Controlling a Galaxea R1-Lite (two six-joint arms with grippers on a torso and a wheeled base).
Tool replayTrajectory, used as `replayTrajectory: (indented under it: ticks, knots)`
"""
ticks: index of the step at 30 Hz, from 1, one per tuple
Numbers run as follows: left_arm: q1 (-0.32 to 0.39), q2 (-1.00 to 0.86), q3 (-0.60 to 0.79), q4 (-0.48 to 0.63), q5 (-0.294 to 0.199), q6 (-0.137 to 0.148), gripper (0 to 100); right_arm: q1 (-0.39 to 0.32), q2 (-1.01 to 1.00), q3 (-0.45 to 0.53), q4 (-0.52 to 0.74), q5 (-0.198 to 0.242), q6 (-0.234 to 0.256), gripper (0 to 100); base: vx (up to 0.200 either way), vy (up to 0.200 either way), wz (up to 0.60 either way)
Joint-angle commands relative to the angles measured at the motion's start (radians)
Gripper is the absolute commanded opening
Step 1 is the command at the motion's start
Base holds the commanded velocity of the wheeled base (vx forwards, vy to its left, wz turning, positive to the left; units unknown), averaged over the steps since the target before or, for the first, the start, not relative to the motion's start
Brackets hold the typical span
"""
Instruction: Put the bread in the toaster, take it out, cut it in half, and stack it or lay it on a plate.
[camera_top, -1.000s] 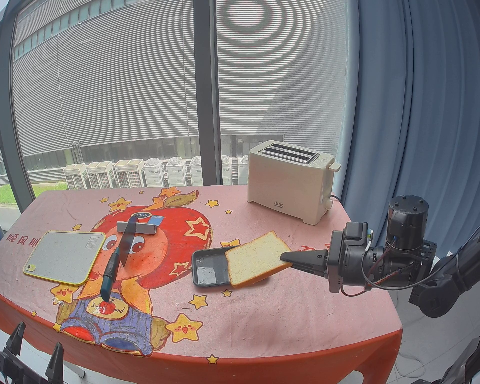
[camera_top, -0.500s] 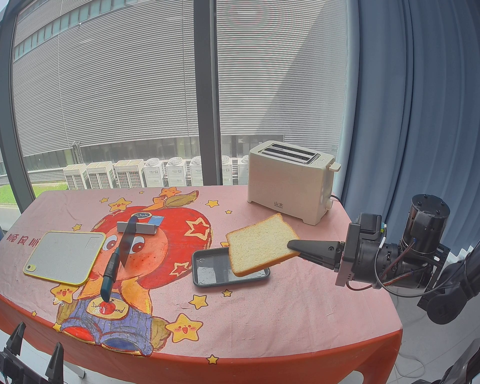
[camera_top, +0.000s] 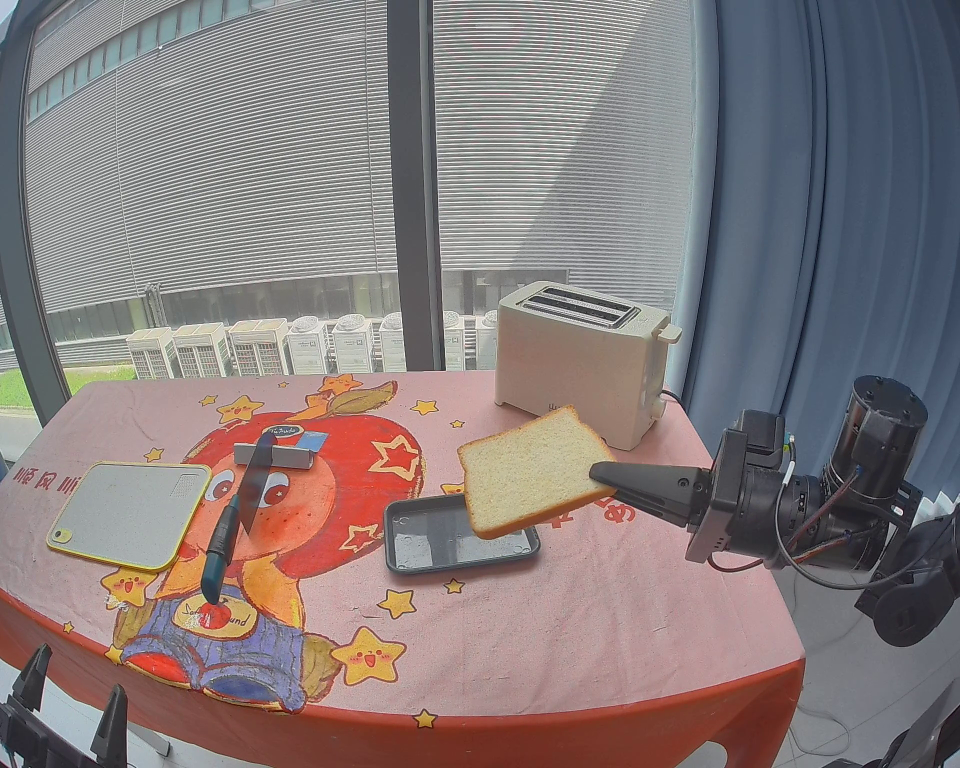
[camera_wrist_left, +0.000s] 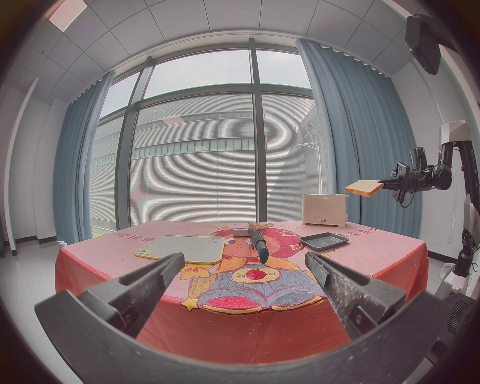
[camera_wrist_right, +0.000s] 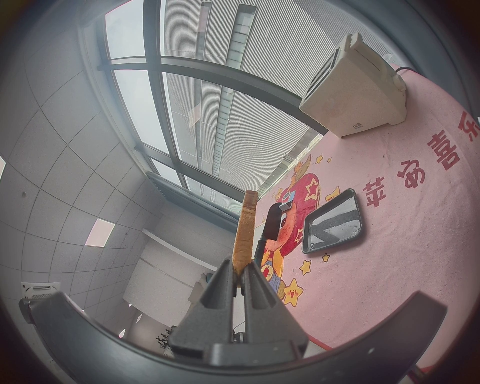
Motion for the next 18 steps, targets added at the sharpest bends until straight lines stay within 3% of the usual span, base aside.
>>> replayTrajectory:
  ticks: [1,18]
  knots:
    - [0.0,-0.016,0.018,0.0,0.0,0.0,100,0.002,-0.021,0.0,0.002,0.001,0.0,0,0.0,0.0,0.0]
    - [0.0,-0.016,0.018,0.0,0.0,0.0,100,0.002,-0.026,0.001,-0.003,0.006,0.0,0,0.0,0.0,0.0]
